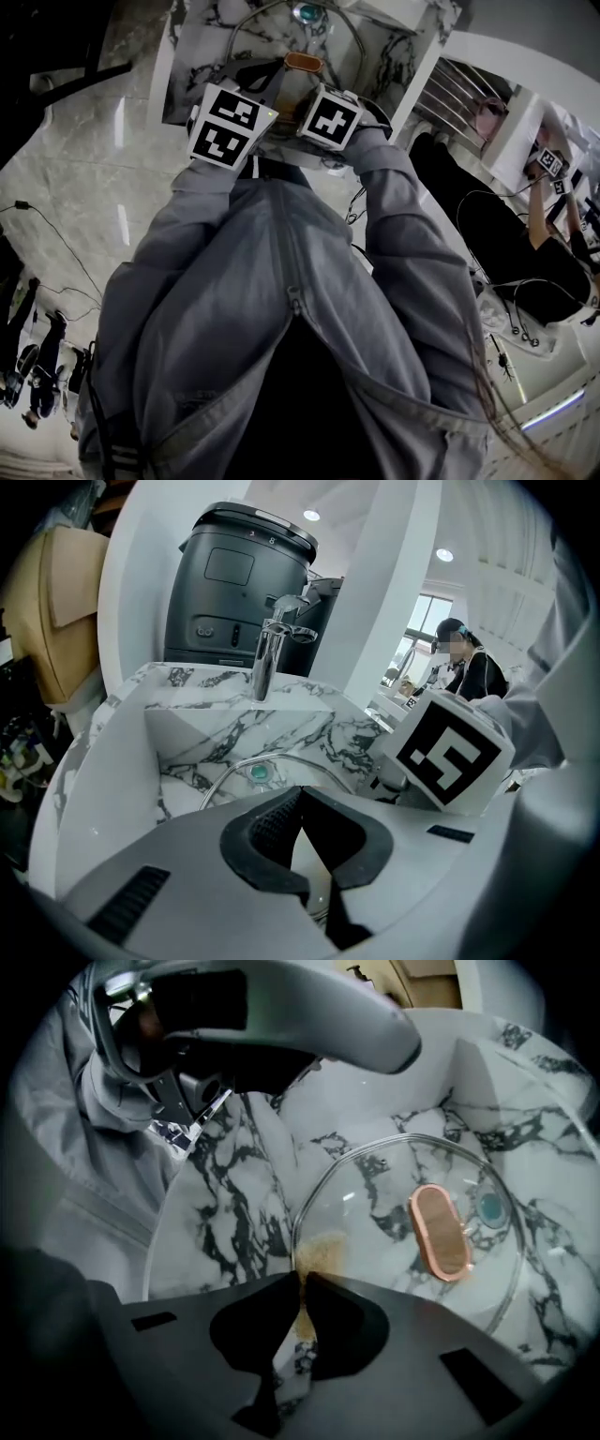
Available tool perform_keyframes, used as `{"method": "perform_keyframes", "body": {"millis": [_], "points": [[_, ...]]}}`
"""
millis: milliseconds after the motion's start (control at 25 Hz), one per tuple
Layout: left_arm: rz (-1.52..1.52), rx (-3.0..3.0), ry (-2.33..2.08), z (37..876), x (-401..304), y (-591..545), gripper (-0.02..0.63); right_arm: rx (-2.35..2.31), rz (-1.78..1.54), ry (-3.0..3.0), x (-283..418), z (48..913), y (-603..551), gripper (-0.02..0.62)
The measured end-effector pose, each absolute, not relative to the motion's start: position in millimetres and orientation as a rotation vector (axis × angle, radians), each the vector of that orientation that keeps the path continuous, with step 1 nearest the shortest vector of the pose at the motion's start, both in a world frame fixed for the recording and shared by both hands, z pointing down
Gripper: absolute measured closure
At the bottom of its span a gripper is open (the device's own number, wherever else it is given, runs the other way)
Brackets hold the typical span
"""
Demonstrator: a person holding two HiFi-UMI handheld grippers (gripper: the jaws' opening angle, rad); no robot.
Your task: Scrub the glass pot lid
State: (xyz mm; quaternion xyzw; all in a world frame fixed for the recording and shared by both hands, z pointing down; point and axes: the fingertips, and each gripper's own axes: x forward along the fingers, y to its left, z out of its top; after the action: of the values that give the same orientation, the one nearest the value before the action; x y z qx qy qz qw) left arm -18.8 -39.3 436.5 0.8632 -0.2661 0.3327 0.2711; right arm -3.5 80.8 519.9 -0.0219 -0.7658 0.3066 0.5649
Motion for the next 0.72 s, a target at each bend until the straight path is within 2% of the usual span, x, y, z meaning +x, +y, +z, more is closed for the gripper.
{"method": "perform_keyframes", "body": {"millis": [360, 720], "points": [[0.91, 2.35, -0.67, 437, 12, -60, 0.591, 0.25, 0.701, -1.675, 83, 507, 12, 0.549], [0.918, 2.327, -0.681, 447, 18, -80, 0.591, 0.372, 0.527, -1.677, 108, 522, -73, 0.551]]}}
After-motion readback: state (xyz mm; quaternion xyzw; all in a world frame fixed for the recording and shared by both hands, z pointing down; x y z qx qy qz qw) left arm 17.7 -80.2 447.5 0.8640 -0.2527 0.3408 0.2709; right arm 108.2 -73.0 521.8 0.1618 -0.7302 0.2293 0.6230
